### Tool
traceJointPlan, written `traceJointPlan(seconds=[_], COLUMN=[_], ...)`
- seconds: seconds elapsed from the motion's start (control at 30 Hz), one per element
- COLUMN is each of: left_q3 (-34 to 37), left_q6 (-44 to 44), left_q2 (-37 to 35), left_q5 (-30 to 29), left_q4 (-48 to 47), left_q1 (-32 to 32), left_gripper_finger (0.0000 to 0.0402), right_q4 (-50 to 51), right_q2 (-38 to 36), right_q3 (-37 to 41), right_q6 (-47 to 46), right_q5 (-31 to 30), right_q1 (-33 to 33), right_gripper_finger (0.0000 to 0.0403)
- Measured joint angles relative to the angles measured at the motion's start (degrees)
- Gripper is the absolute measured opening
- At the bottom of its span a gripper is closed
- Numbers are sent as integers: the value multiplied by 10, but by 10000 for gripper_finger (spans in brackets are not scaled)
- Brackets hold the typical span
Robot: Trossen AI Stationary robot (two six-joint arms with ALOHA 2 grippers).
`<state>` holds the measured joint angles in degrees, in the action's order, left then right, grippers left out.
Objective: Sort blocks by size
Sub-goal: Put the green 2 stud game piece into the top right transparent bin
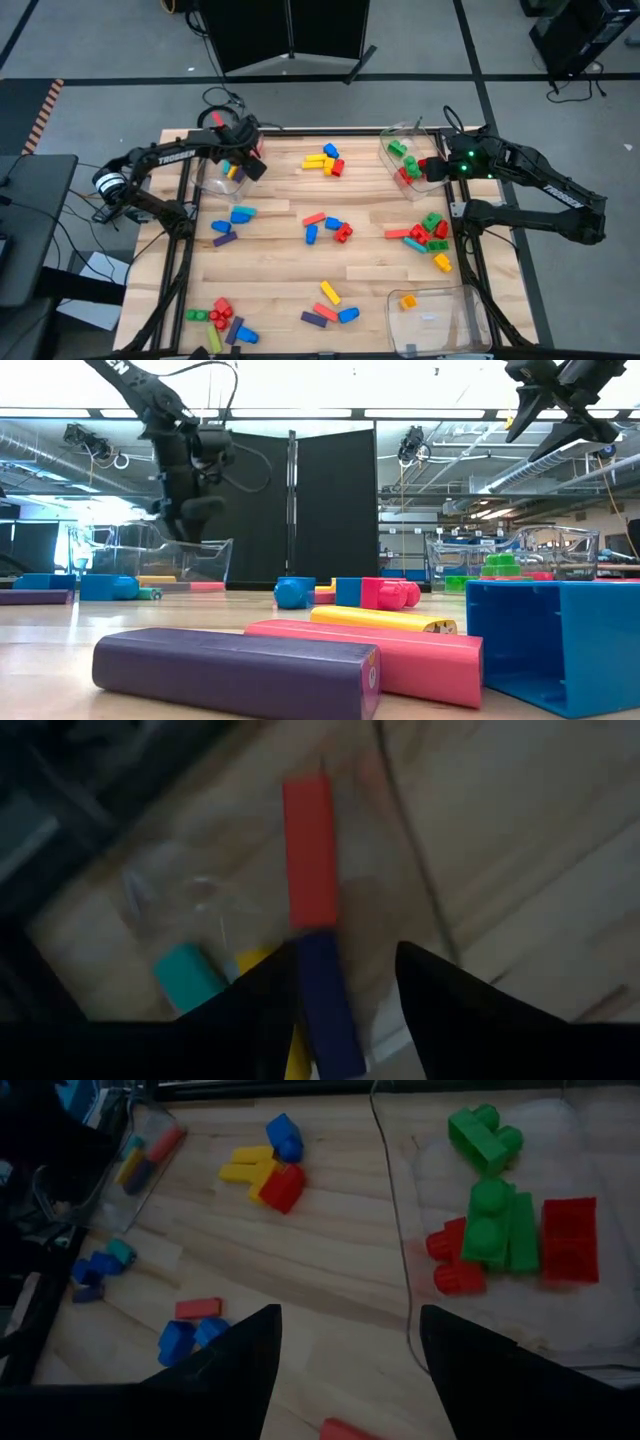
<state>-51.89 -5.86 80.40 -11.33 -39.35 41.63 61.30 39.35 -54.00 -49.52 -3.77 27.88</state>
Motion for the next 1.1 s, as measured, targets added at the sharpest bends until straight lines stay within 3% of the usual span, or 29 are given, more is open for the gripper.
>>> traceJointPlan(seconds=[0.27, 0.5, 0.73, 1.1], left_q3=[-96, -170, -197, -197], left_q6=[43, 46, -39, -224], left_q2=[0, 0, 0, 0], left_q5=[23, 21, -5, -23], left_q4=[-48, -60, -58, -50], left_q1=[-15, -94, -215, -368], left_gripper_finger=[177, 169, 166, 166], right_q4=[2, 2, 13, 196], right_q2=[4, 21, 53, 137], right_q3=[0, 0, -2, -78], right_q6=[2, 27, 28, -20], right_q5=[-42, -40, -22, -27], right_q1=[0, -19, -116, -287], right_gripper_finger=[247, 231, 213, 205])
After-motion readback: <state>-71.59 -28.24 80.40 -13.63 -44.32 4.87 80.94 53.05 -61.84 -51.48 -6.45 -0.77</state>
